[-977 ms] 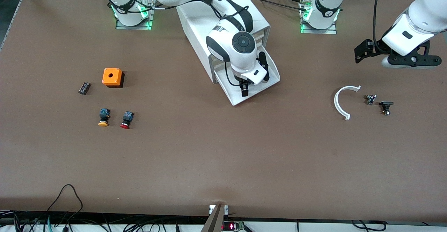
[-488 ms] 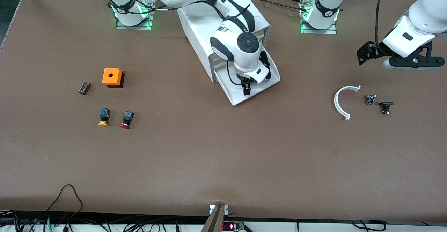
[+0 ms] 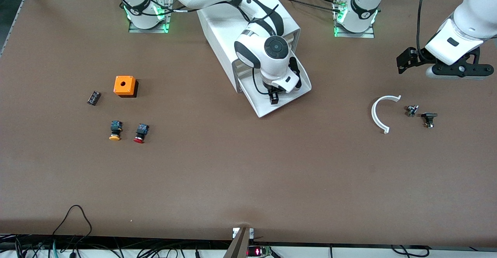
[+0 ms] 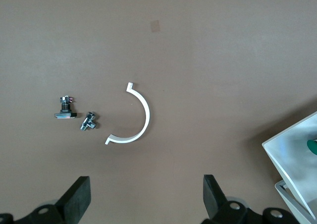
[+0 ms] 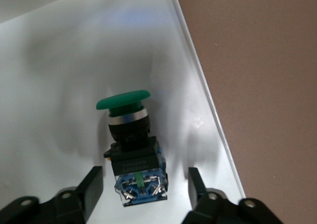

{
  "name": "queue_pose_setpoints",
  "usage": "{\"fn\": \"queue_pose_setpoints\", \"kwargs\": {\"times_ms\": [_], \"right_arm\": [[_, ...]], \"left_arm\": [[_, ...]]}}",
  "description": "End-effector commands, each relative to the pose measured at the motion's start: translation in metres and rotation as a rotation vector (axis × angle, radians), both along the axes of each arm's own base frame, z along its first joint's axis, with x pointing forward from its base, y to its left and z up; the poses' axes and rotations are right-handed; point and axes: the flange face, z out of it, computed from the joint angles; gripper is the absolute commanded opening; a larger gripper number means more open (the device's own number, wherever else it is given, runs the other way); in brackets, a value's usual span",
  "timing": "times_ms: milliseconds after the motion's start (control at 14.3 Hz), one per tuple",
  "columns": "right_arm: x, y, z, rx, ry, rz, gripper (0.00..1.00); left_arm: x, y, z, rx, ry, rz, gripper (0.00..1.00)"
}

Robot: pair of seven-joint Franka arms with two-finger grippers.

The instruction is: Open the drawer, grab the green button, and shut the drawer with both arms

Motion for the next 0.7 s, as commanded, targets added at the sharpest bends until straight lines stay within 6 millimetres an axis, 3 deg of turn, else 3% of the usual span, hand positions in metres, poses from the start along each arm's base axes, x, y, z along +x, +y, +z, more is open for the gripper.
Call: {"fn": "queue_pose_setpoints", "kwargs": {"times_ms": [0,419,628], "right_arm": [[0.001,0.007,0.0,-0.002,-0.025,0.009,0.62],[-0.003,0.009,0.0,-0.032,-0.058,0.04,0.36],[-0.006,0.011,0.018,-0.023,-0.066,-0.011,0.33]], "left_arm": [[0.001,-0.001,0.003,0.026,-0.014,-0.012,1.0],[0.001,-0.003,0.004,0.026,-0.011,-0.016,1.0],[0.0,-0.008,0.005,0.026,-0.014,-0.017,1.0]]}}
